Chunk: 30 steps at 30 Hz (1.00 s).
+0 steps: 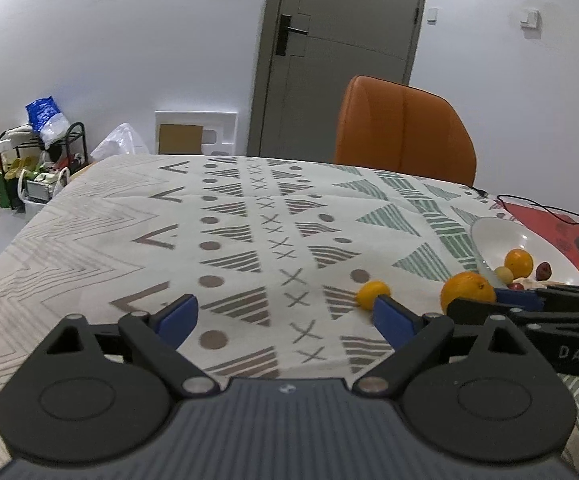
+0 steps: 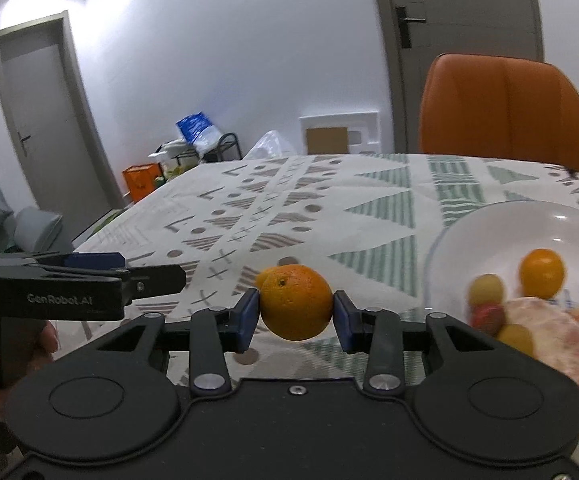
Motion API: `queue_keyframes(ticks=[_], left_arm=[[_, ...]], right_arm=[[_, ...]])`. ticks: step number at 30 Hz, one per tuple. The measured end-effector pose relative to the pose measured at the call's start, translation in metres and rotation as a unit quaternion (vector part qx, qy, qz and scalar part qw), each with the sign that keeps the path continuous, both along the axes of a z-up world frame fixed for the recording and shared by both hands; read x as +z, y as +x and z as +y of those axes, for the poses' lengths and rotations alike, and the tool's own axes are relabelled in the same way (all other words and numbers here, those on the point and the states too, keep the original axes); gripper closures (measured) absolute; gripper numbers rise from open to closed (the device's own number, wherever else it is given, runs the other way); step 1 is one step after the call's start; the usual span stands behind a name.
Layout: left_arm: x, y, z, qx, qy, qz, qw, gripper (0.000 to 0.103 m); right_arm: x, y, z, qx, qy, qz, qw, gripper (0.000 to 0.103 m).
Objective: Organize fruits
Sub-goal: 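Grasp the large orange with the right gripper while the left grasps a small mandarin, then carry the large orange into the white bowl and open the right gripper while the left carries the mandarin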
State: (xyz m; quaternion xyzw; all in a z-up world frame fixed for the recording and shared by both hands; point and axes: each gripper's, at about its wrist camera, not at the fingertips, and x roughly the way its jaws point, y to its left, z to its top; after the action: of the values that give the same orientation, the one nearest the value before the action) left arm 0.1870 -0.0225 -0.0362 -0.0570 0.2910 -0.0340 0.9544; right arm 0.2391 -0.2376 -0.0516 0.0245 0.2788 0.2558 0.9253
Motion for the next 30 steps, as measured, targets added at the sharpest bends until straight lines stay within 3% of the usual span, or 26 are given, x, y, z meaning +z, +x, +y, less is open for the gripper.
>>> queue_keyframes(ticks=[8,16,21,24,27,30], left_arm=[[0.000,0.011,-0.021,-0.026,0.007,-0.004,0.9996,0.016],[-0.004,0.027,-0.040,-0.048,0.004,0.003,0.9988,0.037],[-0.012,0.038,-0.053,-0.059,0.015,0.011,0.9981,0.042],[-0.019,0.045,-0.058,-0.061,0.019,0.022,0.9977,0.053],[-0.026,0.053,-0.062,-0.062,0.021,0.039,0.9971,0.075],[-0.025,0.053,-0.064,-0.060,0.022,0.035,0.9974,0.076]], right_arm=[[0.006,-0.007,-0.024,-0.028,0.006,-0.010,1.000,0.065],[0.009,-0.011,-0.049,-0.060,0.008,-0.016,0.998,0.065],[0.011,-0.013,-0.065,-0.082,0.009,-0.020,0.996,0.065],[0.011,-0.014,-0.075,-0.097,0.011,-0.021,0.995,0.065],[0.011,-0.014,-0.086,-0.110,0.012,-0.021,0.994,0.065],[0.010,-0.014,-0.098,-0.125,0.013,-0.022,0.992,0.065]])
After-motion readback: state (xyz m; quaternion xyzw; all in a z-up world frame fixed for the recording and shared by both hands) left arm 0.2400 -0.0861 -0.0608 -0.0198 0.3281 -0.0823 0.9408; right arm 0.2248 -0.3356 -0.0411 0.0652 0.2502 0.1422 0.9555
